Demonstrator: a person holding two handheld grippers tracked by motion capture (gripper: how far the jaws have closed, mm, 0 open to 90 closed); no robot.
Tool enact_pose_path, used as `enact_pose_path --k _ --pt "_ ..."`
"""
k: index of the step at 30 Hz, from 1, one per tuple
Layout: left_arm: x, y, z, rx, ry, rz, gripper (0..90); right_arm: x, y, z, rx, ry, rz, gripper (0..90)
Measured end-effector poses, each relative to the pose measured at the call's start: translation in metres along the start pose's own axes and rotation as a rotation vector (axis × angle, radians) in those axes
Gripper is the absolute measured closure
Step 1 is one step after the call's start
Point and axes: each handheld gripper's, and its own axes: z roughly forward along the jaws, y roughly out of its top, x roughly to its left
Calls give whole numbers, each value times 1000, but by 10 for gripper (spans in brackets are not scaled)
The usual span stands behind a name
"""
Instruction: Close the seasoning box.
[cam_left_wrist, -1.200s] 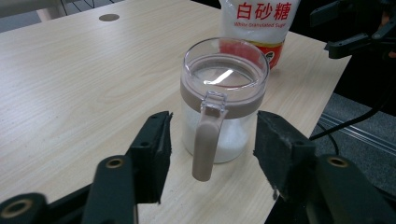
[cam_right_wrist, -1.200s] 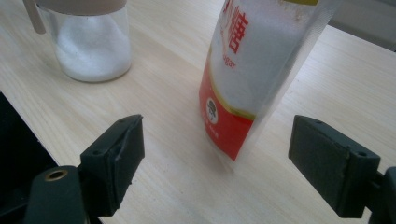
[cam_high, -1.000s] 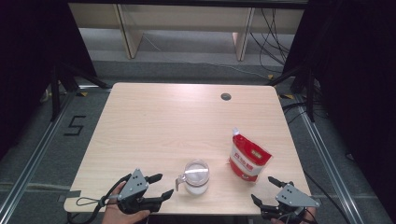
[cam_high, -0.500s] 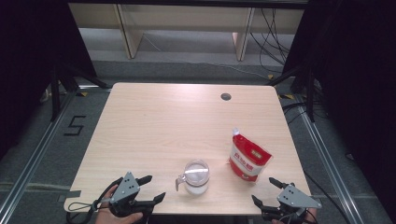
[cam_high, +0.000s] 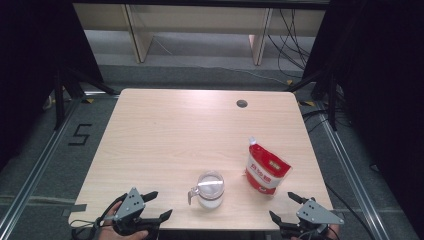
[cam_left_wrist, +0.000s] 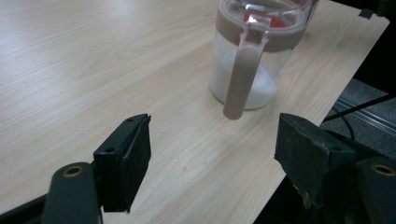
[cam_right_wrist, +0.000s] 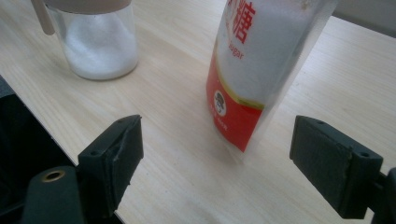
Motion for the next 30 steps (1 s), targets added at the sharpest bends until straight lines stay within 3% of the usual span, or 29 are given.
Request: enact_pose_path --k 2,3,5,6,7,12,14,15,17,18,22,30 --pt "0 -1 1 -8 -1 -1 265 1 0 0 7 3 1 181" --pt "2 -1 0 1 -2 34 265 1 -1 0 13 7 8 181" --pt "0 -2 2 -11 -1 21 265 1 -1 1 9 7 0 180" --pt "1 -3 1 2 3 34 265 1 -2 2 6 15 6 180" --pt "-2 -4 2 -4 0 -6 264 0 -2 1 11 7 -2 178" --pt "-2 -6 3 6 6 -1 265 1 -3 2 29 7 5 180" --pt "0 -6 3 20 1 43 265 0 -3 2 23 5 -5 180" --pt "-2 -7 3 22 2 16 265 0 -3 2 23 4 -5 180" --pt "0 -6 3 19 1 42 265 0 -3 2 22 5 -5 180" --pt "0 -6 3 18 2 40 265 2 -4 2 28 2 14 180" --pt "0 -7 4 18 1 39 265 0 -4 3 23 5 -12 180" --pt "0 -7 4 15 4 37 260 0 -4 3 22 10 -14 179"
